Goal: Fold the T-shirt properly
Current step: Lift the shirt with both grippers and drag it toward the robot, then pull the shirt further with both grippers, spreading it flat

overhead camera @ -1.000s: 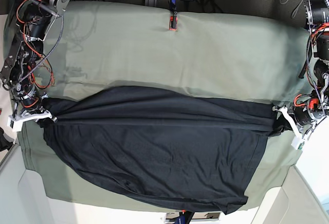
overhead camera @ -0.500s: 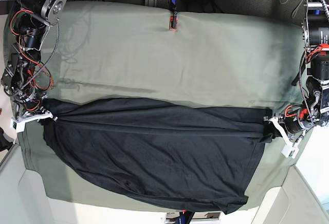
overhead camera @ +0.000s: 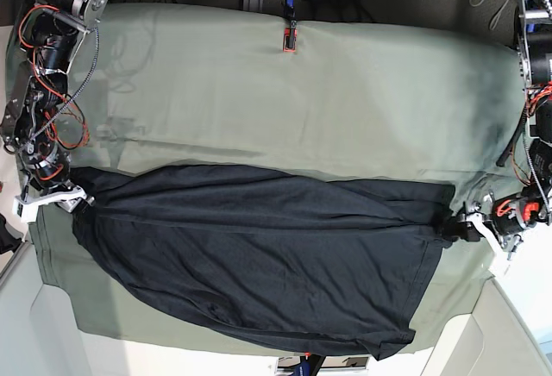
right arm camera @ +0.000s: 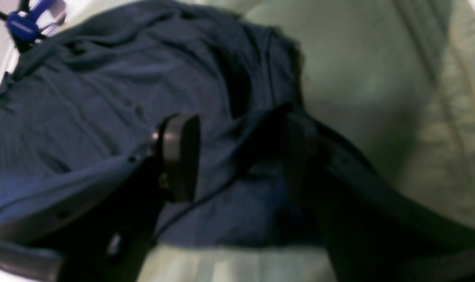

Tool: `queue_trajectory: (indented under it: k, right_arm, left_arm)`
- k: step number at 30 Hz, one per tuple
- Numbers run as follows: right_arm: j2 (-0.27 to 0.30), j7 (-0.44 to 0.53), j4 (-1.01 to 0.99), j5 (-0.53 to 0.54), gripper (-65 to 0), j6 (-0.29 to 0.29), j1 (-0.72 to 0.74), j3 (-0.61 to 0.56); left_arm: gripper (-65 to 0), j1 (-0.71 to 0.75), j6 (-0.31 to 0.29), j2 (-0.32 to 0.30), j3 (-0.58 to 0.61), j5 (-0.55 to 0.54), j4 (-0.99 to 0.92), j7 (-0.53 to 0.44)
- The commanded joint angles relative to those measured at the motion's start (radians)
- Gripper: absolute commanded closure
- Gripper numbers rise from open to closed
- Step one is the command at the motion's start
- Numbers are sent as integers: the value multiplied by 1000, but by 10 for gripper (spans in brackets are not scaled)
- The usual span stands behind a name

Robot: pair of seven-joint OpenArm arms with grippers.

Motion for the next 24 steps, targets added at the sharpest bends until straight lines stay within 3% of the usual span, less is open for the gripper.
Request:
queue_trajectory:
  k: [1,4,9,17,24]
  right_arm:
    - [14,10,59,17,-329,7,4,4]
    - [14,-33,193,21,-329,8,-82,19]
    - [14,-43,321,70,-330,5,-197,42]
    - [14,25,295,-6,-330,-85,-224,42]
    - [17,27,154,-33,-330,-80,-131,42]
  left_arm:
    - [-361,-19,-8,-42,-9,-40,26,8]
    - [-361,14,-8,-80,-8,-72,31,62]
    - [-361,78,-8,-96,-8,-86,31,53]
    - [-361,127,-8,-82,-8,-76,31,8]
    - [-361,127,-8,-51,-8,55,31,-94]
